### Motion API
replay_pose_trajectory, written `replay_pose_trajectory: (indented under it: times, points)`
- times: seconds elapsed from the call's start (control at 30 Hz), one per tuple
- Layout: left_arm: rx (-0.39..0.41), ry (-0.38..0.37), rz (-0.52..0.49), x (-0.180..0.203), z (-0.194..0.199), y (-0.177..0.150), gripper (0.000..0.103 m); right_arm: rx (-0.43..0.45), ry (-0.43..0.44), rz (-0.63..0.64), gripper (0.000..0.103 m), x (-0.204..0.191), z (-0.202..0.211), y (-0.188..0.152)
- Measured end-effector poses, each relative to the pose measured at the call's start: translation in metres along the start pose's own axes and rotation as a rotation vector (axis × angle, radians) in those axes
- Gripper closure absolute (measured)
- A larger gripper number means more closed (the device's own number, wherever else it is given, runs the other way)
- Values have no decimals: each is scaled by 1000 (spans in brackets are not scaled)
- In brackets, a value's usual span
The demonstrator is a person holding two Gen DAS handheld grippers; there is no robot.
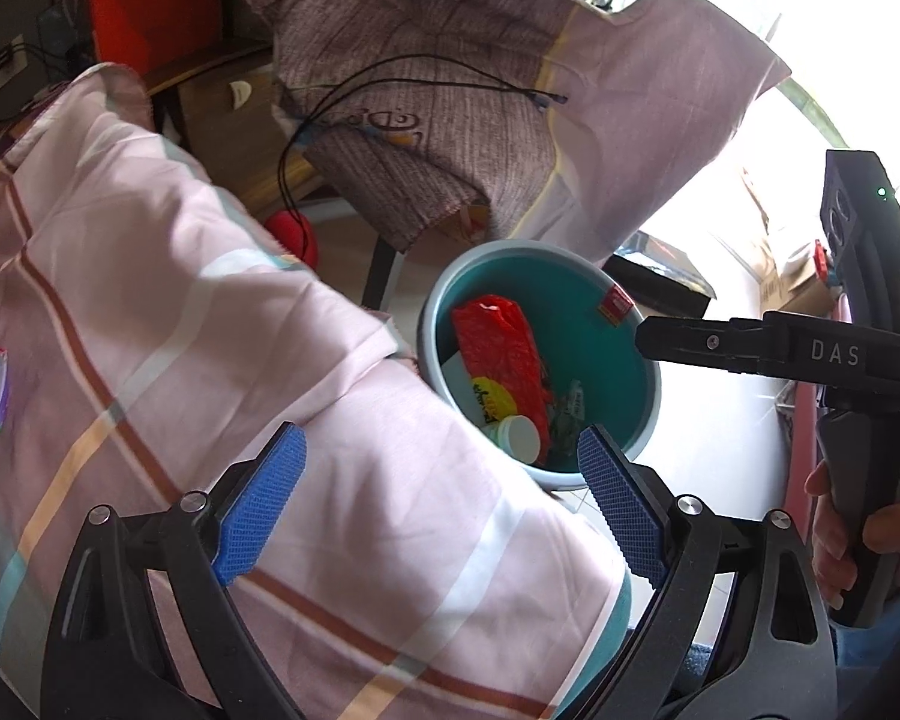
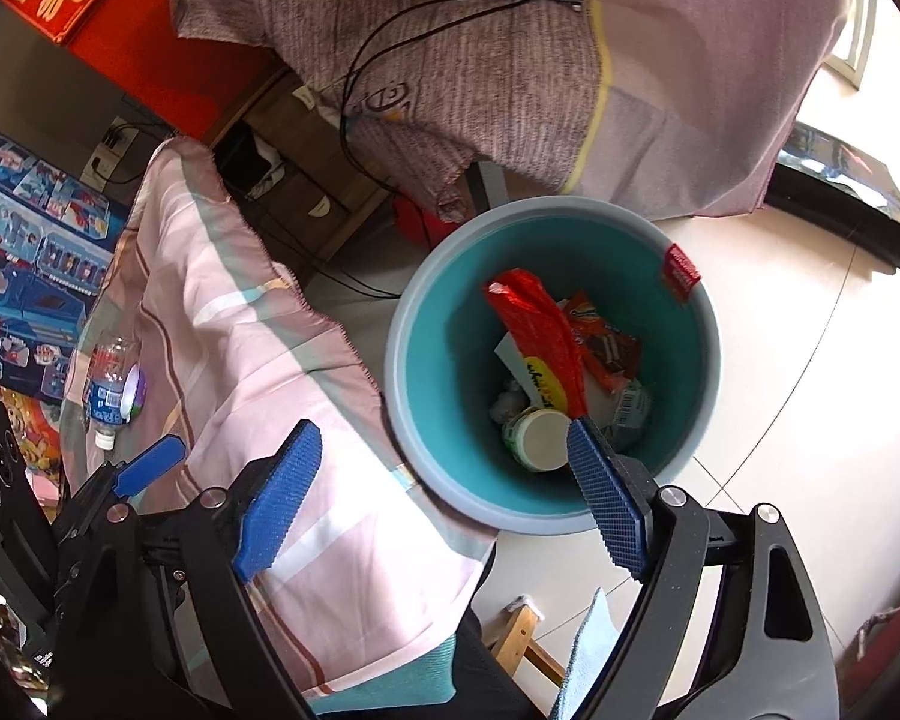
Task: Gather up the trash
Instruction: 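Move both grippers back over the table toward the white cup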
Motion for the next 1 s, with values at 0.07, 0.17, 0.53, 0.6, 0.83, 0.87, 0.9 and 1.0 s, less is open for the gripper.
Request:
replay_pose_trajectory:
  times: [0.07,0.17,0.53,0.6,0.83,0.87,0.9,1.0]
  points:
    - [12,5,12,-6,7,-4,7,-1,0,14,23,-9,0,-3]
    - [35,13,31,-17,18,-11,6,-6,1,38,23,-26,1,-5]
    - [104,54,154,-83,64,-44,6,-45,9,183,23,-115,-9,-22]
    - [119,67,181,-98,74,-51,6,-56,12,213,23,-135,-13,-27]
    - [161,117,308,-162,114,-90,6,-112,17,306,17,-202,-33,-47]
    - [168,127,329,-172,120,-96,6,-120,16,320,17,-210,-36,-50]
    - [174,136,348,-181,125,-102,6,-131,15,337,17,-220,-40,-53]
    - [196,167,425,-214,144,-124,6,-155,16,382,17,-248,-50,-63]
Point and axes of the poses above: each gripper's, at about its wrist camera, not at the fingertips, and z roughly against the way its jaws point, x to its right, y to its top, the point moved 1 cm from there along -z, roughly the way its jaws point, and after that the axes turned 5 degrees about -y, right-handed, at the moved point
